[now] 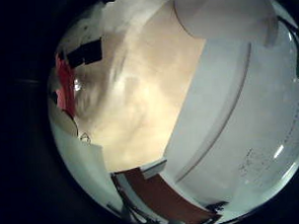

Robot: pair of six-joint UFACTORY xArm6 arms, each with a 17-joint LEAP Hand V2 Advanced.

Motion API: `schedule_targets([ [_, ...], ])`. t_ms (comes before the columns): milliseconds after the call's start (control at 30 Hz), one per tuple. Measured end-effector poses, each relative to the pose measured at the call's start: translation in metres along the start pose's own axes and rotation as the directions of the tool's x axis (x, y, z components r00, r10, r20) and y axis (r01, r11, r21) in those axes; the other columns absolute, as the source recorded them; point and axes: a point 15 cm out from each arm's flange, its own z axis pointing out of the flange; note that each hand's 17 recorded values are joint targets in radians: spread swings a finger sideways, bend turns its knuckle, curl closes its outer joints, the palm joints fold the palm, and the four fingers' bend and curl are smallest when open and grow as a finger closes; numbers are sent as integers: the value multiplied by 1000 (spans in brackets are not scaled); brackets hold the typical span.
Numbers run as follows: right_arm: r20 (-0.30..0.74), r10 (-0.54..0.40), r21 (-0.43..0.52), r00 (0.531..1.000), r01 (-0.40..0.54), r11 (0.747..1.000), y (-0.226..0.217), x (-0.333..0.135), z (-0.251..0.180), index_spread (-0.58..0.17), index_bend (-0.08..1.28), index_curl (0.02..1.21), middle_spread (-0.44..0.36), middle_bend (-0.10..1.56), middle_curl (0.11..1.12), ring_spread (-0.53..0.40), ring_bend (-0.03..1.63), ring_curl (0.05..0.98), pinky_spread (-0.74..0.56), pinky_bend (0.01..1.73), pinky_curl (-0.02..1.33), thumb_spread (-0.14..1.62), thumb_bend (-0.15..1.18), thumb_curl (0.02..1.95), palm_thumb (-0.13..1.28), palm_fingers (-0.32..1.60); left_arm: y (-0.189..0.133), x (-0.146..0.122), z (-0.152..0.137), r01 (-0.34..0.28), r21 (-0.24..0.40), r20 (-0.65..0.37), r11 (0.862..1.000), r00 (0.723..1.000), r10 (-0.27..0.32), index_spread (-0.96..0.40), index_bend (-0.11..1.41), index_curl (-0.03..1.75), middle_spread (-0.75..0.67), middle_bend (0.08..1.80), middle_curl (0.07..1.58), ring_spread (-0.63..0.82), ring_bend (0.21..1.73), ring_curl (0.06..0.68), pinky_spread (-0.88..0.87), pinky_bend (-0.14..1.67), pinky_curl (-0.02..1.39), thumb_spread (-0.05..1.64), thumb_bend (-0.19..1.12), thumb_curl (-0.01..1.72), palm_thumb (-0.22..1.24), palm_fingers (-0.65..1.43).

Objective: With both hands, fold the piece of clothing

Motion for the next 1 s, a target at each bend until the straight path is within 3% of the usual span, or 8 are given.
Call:
schedule_targets([
  [67, 1, 0, -3, 1000, 0, 1000, 2, 1, 1, -306, 559, 692, -172, 1025, 667, -246, 1287, 597, -476, 1252, 642, 1210, -76, 443, 608, 417, 0, 1, 1, -3, -1, 0, 1000, 1000, 3, 166, 142, 226, 406, 181, 259, 542, 493, 230, 481, 395, 317, 1167, -18, 308, 485, -50],
  [100, 0, 0, -4, 1000, 0, 1000, 2, 1, 2, -300, 491, 677, -164, 924, 640, -229, 1245, 597, -456, 1220, 645, 1207, -68, 424, 564, 136, 0, 1, 1, -2, -1, 0, 1000, 1000, 2, 166, 142, 226, 406, 180, 259, 542, 493, 231, 481, 395, 317, 1167, -18, 308, 485, -50],
  [167, -3, -4, -5, 1000, 4, 1000, 2, 1, 3, -306, 424, 583, -125, 779, 563, -159, 1049, 514, -308, 1030, 582, 1187, -61, 393, 487, -173, 0, 0, 1, -1, -1, -1, 1000, 1000, 1, 166, 142, 226, 406, 180, 259, 542, 493, 231, 481, 395, 317, 1167, -18, 308, 485, -50],
  [267, -4, -12, -13, 1000, 12, 1000, 2, -1, 5, -321, 337, 468, -66, 565, 461, -23, 809, 386, -92, 861, 469, 1156, -47, 358, 415, -189, 0, 1, 0, 0, 0, 0, 1000, 1000, 0, 166, 142, 226, 406, 180, 260, 542, 493, 231, 481, 395, 317, 1167, -18, 308, 485, -50],
  [367, -9, -32, -19, 999, 31, 999, 0, -9, 7, -319, 238, 421, -16, 427, 401, 73, 677, 322, 85, 759, 407, 1120, -36, 341, 383, -162, 0, 1, 0, 1, 0, -2, 1000, 1000, -1, 166, 142, 226, 406, 182, 260, 542, 492, 231, 481, 395, 316, 1167, -18, 308, 485, -49],
  [500, -9, -56, -40, 998, 56, 998, -3, -21, 16, -295, 157, 375, 23, 329, 363, 134, 583, 281, 192, 669, 356, 1076, -28, 331, 378, -90, 0, 1, 0, 1, 0, -2, 1000, 1000, -1, 161, 142, 226, 406, 182, 260, 542, 492, 232, 481, 395, 316, 1167, -18, 308, 485, -49],
  [800, -26, -138, -93, 990, 135, 986, -15, -60, 38, -209, 167, 326, 41, 302, 348, 142, 535, 255, 249, 546, 295, 1026, -5, 352, 516, 45, 1, 0, -2, 1, 5, -1, 1000, 1000, -1, 154, 142, 226, 406, 182, 261, 542, 491, 232, 481, 395, 316, 1167, -18, 308, 485, -49],
  [1000, -25, -139, -131, 990, 134, 982, -14, -60, 52, -193, 186, 329, -10, 364, 368, 24, 591, 264, 163, 431, 253, 999, -7, 383, 649, 257, 1, -1, -3, 4, 7, -1, 1000, 1000, -4, 153, 142, 226, 406, 182, 261, 542, 490, 233, 481, 395, 316, 1167, -18, 308, 485, -49],
])
